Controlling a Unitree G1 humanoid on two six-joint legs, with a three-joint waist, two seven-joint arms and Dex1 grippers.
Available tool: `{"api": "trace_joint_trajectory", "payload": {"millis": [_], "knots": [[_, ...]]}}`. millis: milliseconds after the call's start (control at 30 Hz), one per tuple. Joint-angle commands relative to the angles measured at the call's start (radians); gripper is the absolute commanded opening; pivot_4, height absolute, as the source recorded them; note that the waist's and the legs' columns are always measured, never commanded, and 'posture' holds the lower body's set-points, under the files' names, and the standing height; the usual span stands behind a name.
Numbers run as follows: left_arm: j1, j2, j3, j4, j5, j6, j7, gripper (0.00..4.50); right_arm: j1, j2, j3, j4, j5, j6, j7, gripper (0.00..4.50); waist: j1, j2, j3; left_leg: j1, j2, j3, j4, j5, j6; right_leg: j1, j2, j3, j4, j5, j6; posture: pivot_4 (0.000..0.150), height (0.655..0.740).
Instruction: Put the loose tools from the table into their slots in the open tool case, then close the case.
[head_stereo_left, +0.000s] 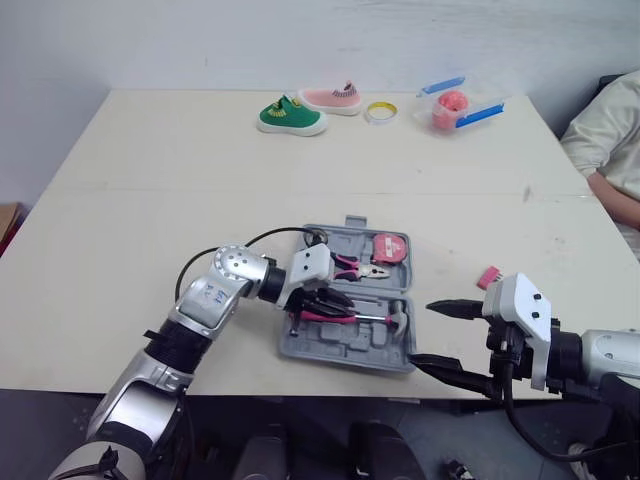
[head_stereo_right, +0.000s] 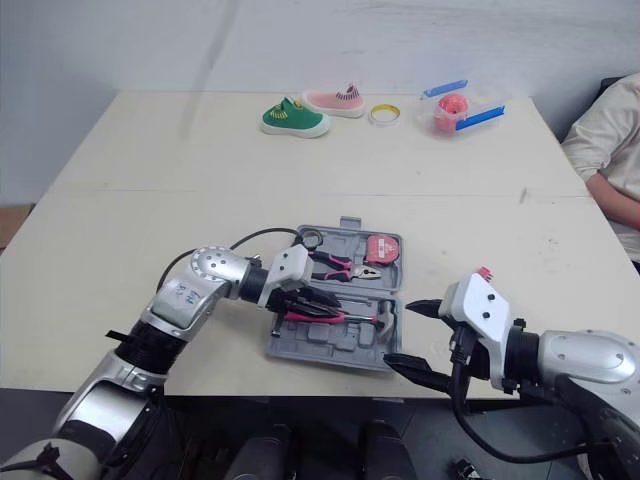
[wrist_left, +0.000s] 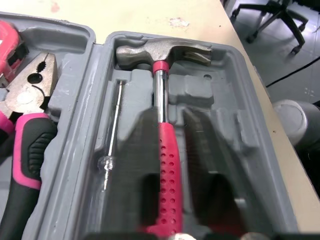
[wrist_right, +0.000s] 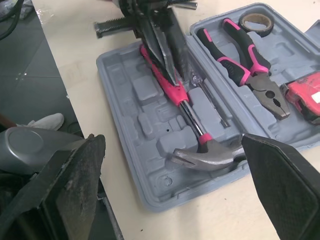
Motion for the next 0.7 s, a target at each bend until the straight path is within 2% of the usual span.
{"api": "trace_joint_trajectory", "payload": {"millis": [33,367,567,700], "knots": [[-0.006,0.005,-0.031,0.023,0.061,-0.033,0.012,0.06,0.0,0.0,-0.009,-0.001,-0.001,-0.019,0.011,4.5,0.0,0.0,0.0,0.0,0.0,0.0,0.0,0.0,0.0,0.0,0.0,0.0,0.0,0.0,0.0,0.15,0.74],[-0.001,0.063,-0.186,0.059,0.244,0.09,0.04,0.06,0.007,0.004,-0.013,-0.002,-0.006,-0.016,0.01,4.5,0.001,0.0,-0.006,0.004,0.0,0.0,0.0,-0.001,0.001,0.004,0.0,0.0,-0.001,0.0,0.0,0.15,0.74],[0.011,0.07,-0.219,0.058,0.265,0.107,0.049,0.06,0.02,0.015,-0.018,-0.003,-0.01,-0.012,-0.009,4.5,-0.005,-0.003,-0.018,0.021,0.002,-0.001,-0.003,-0.006,0.002,0.022,0.0,0.0,-0.005,-0.001,-0.001,0.15,0.74],[0.019,0.066,-0.223,0.053,0.275,0.085,0.065,0.06,0.042,0.022,-0.025,-0.012,-0.014,-0.014,-0.012,4.5,-0.01,-0.004,-0.022,0.024,0.002,-0.001,-0.007,-0.006,0.002,0.027,-0.002,0.0,-0.008,-0.001,-0.002,0.15,0.74]]}}
